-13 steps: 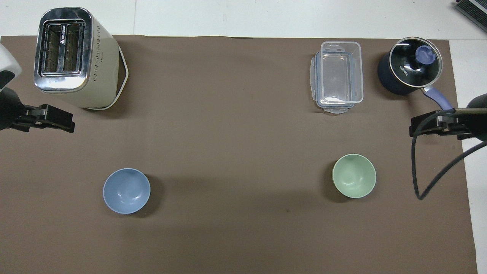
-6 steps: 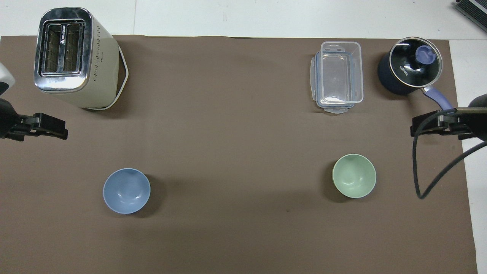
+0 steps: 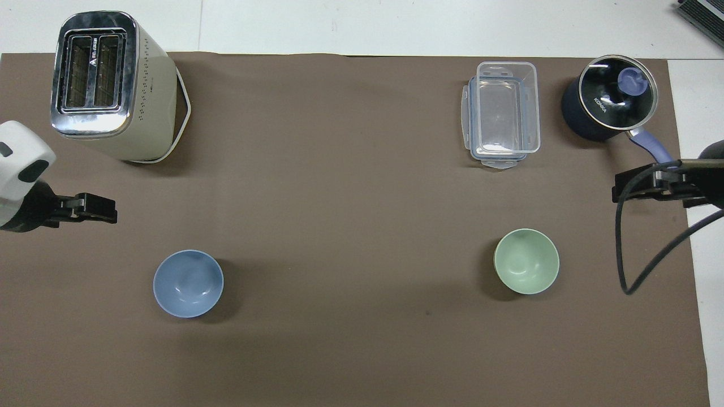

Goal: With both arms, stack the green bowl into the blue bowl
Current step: 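Reach the left gripper down to the rim of the blue bowl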

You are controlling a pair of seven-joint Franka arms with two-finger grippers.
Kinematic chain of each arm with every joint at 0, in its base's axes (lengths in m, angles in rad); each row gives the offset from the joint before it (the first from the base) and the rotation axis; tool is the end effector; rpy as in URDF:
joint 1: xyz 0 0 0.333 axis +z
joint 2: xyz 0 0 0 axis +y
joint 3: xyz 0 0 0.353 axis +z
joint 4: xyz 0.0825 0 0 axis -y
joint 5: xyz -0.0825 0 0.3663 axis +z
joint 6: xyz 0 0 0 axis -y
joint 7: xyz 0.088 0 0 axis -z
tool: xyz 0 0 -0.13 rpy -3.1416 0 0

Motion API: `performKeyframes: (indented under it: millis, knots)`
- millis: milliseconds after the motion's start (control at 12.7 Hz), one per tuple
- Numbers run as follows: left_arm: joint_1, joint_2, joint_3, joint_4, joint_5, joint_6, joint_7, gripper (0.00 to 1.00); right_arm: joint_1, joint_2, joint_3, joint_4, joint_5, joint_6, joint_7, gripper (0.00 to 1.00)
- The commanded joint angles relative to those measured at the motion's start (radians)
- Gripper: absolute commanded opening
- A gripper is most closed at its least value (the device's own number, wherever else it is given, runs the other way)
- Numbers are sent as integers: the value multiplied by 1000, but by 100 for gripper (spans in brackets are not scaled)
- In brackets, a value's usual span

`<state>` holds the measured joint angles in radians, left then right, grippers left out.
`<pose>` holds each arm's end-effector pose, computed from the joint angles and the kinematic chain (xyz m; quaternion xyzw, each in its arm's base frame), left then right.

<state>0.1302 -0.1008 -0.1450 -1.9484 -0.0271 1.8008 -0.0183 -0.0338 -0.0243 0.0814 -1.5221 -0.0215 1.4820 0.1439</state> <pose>0.5034 -0.0129 0.5372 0.9997 0.0057 -0.0240 0.0055 0.5187 0.0224 0.6655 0.9987 -0.0490 -0.0068 0.0124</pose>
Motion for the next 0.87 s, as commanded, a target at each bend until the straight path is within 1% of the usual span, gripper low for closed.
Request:
performKeyframes:
  millis: [0,158,395,632,711,789]
  knots:
    - [-1,-54,-7,-157,-2,116,20,100,-11,9,5,11,5,9,14,100]
    - [-20,-69,-8,-230,-2,173,20,100,-9,7,5,10,5,9,13,100]
    - [-20,-92,-8,-338,-4,264,28,100,-9,7,5,10,5,9,10,100]
    - [-47,-94,-8,-434,-4,342,26,100,-9,7,5,10,5,7,11,100]
    - [-72,-92,-8,-472,-4,388,26,100,-9,7,5,10,5,9,10,100]
    - [-75,-89,-8,-512,-4,435,24,100,-9,6,5,10,5,7,10,100]
